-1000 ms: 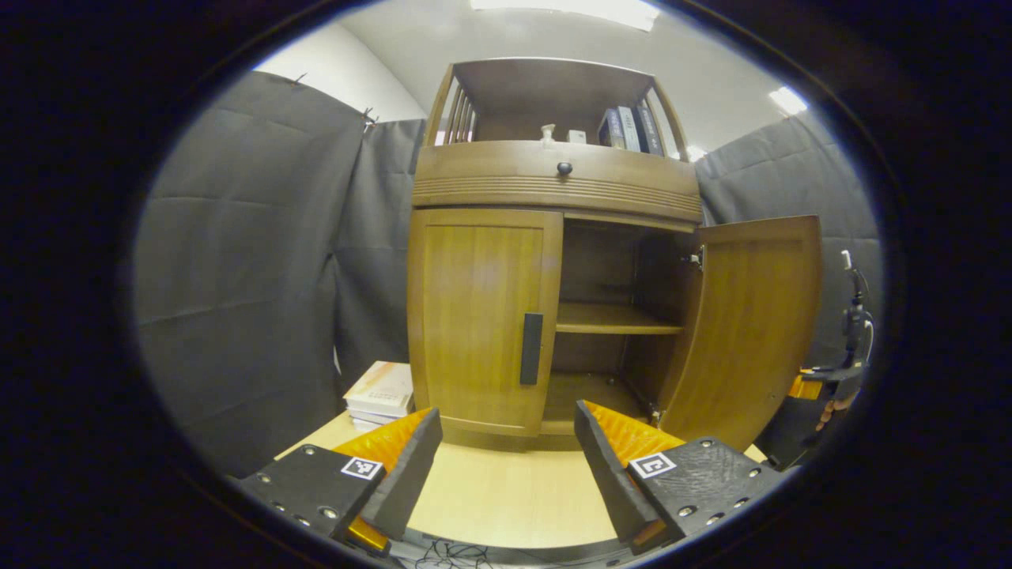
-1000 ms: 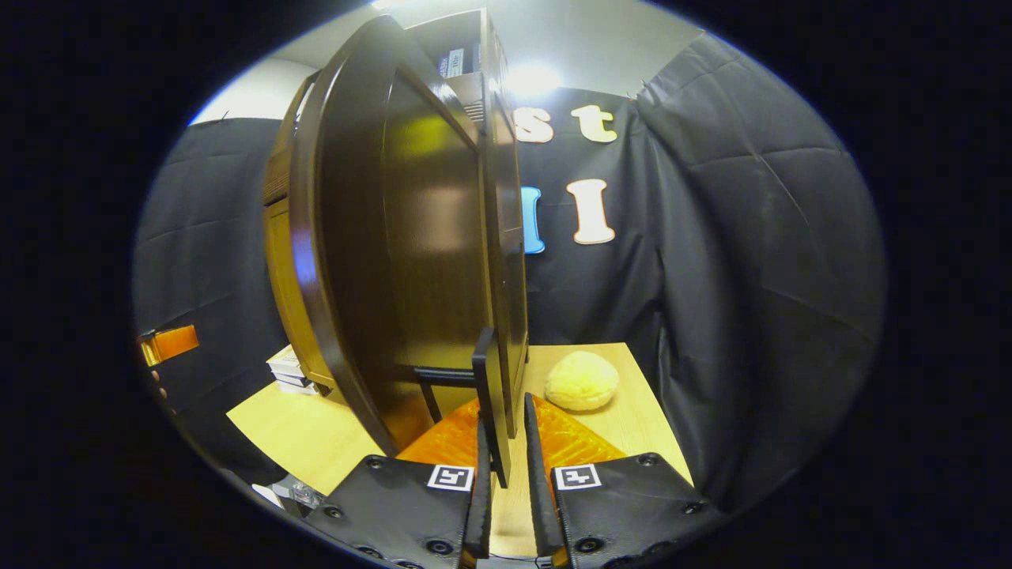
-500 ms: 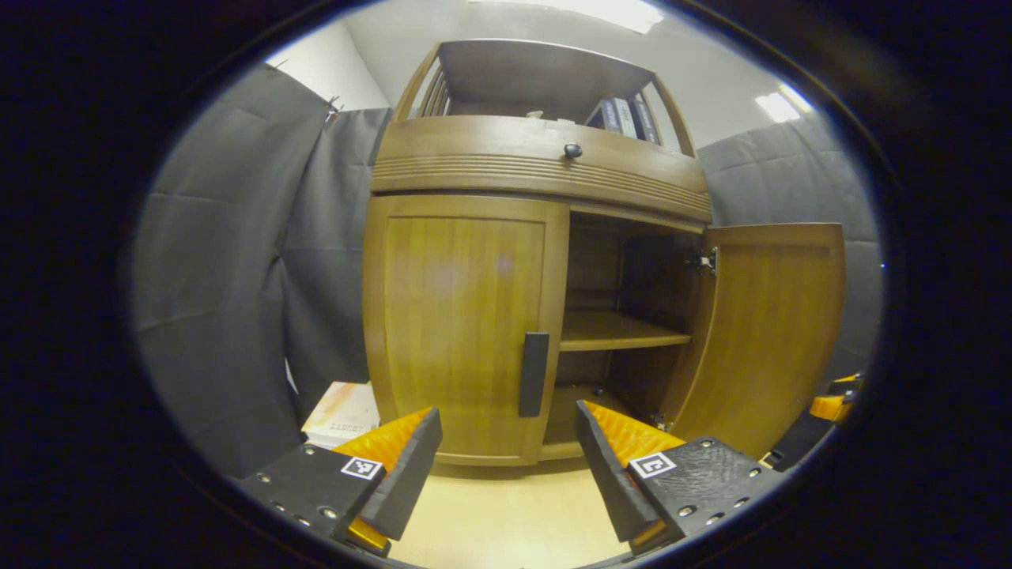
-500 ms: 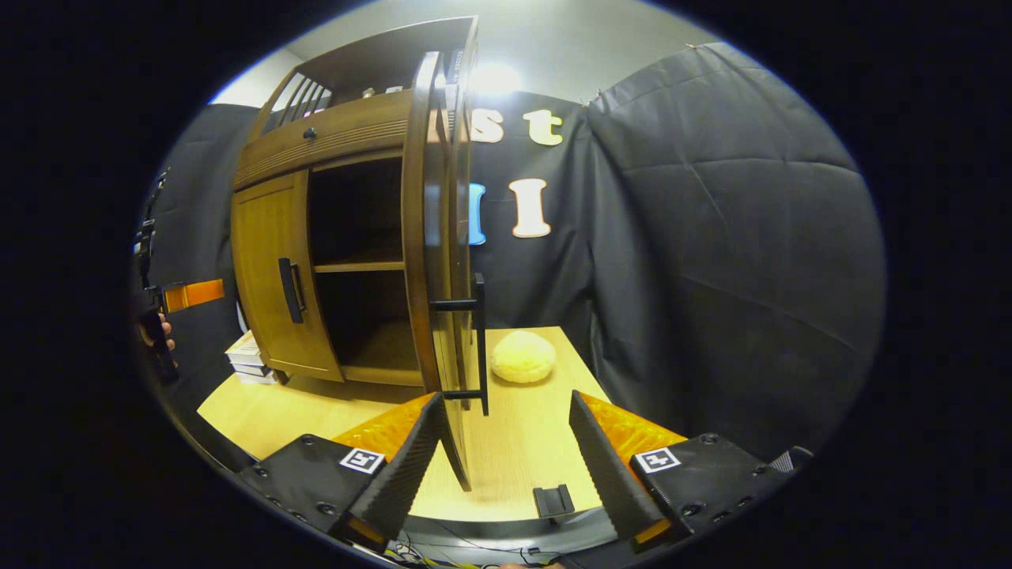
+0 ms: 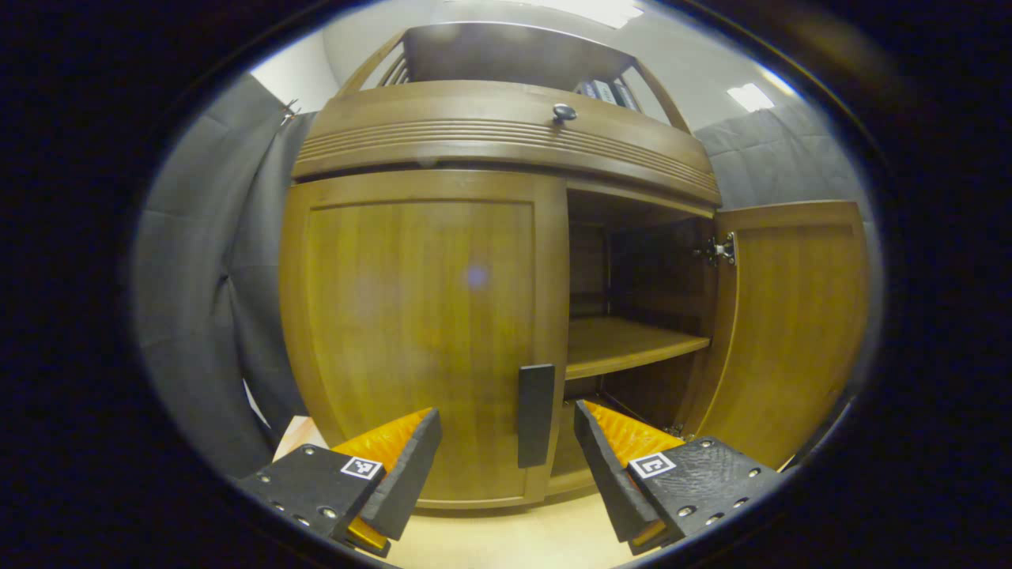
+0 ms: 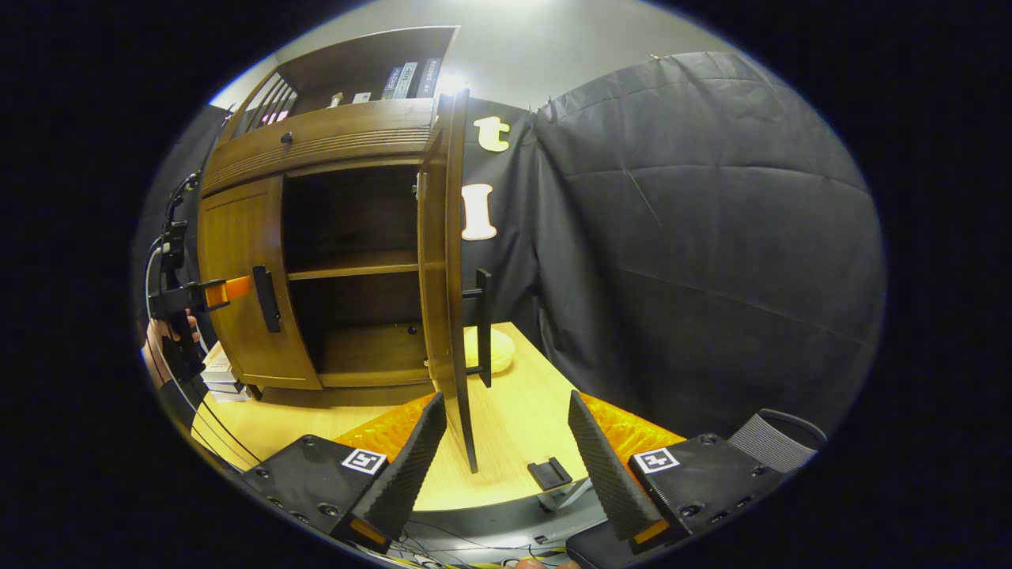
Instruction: Open the right door of the double-door shoe cabinet with the right hand, and open the left door with the left hand.
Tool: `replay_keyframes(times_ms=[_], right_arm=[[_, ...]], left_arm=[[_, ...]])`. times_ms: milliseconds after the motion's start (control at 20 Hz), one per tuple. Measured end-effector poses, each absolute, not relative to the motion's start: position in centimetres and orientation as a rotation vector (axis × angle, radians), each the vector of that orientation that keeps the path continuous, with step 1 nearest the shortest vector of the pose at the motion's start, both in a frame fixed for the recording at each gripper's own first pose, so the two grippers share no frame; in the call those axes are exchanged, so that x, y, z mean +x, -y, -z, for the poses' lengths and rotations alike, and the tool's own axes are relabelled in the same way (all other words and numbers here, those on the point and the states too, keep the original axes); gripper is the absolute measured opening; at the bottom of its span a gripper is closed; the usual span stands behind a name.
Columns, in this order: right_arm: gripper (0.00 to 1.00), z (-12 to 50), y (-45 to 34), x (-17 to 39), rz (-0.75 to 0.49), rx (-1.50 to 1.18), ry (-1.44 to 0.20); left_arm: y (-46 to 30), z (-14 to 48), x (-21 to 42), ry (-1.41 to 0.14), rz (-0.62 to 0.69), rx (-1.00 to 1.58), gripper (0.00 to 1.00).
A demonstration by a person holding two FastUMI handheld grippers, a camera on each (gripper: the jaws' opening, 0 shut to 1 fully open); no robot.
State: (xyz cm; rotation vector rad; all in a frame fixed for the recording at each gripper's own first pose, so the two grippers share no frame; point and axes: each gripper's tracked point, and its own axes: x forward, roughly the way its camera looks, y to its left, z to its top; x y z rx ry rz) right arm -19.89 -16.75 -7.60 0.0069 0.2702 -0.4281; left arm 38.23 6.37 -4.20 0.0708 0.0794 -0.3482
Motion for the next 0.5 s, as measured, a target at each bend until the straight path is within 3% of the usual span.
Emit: replay_keyframes(times_ms=[400,500], right_arm=[[0.94,5.8,13.0,-19.9,0.441,0.005,-0.246],[0.94,5.5,12.2,-20.1,0.455,0.010,-0.237]], left_arm=[[-3.5,7.1,42.2,-0.097,0.339,0.032,0.98],[-2.5,7.3,42.8,-0.093,0.376,0.051,0.81]])
